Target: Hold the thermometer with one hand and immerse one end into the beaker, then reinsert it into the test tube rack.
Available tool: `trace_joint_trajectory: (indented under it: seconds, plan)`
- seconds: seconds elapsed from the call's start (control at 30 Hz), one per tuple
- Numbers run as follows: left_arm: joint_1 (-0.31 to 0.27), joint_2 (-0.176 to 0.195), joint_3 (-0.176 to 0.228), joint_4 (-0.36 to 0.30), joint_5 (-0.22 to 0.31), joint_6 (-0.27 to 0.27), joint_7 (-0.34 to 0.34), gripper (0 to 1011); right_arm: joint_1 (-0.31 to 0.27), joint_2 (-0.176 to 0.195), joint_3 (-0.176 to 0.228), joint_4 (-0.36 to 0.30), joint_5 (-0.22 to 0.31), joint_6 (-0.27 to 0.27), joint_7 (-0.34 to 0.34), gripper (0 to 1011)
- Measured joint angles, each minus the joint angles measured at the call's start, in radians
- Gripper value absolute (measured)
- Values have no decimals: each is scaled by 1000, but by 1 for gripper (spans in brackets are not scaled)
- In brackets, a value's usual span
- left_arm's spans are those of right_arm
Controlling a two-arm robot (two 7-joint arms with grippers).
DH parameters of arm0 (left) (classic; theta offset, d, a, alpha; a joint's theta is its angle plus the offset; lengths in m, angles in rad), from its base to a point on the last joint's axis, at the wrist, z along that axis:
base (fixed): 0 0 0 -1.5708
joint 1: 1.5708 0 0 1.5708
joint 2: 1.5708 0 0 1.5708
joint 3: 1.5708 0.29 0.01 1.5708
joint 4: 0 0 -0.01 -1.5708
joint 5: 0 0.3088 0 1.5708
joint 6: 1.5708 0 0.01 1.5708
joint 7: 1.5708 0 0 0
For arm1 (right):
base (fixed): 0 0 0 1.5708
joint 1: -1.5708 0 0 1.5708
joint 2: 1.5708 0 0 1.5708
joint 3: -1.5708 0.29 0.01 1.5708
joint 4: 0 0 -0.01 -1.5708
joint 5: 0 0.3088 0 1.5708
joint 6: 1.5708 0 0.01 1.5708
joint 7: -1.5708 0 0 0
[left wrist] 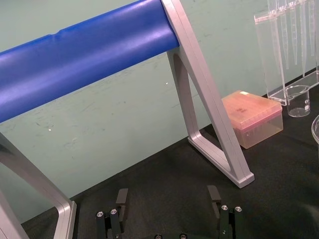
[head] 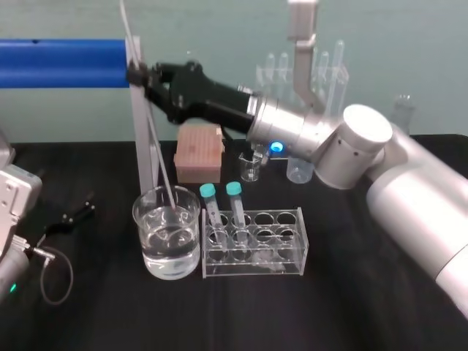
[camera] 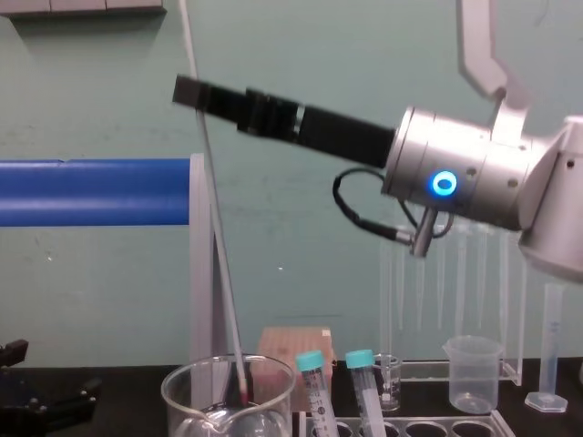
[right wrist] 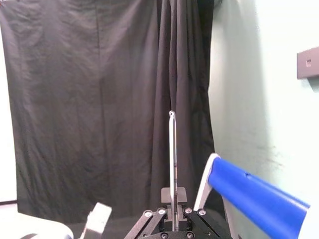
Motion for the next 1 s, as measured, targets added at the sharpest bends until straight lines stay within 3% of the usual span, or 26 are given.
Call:
trace_joint_trajectory:
  seconds: [0.47, 1.0]
  plan:
    - [0, 0, 0, 0, 0, 0, 0, 1008, -41, -33, -7, 105, -56, -45, 20, 53]
    - [0, 0, 0, 0, 0, 0, 0, 1008, -70, -49, 13, 124, -85, -24, 18, 53]
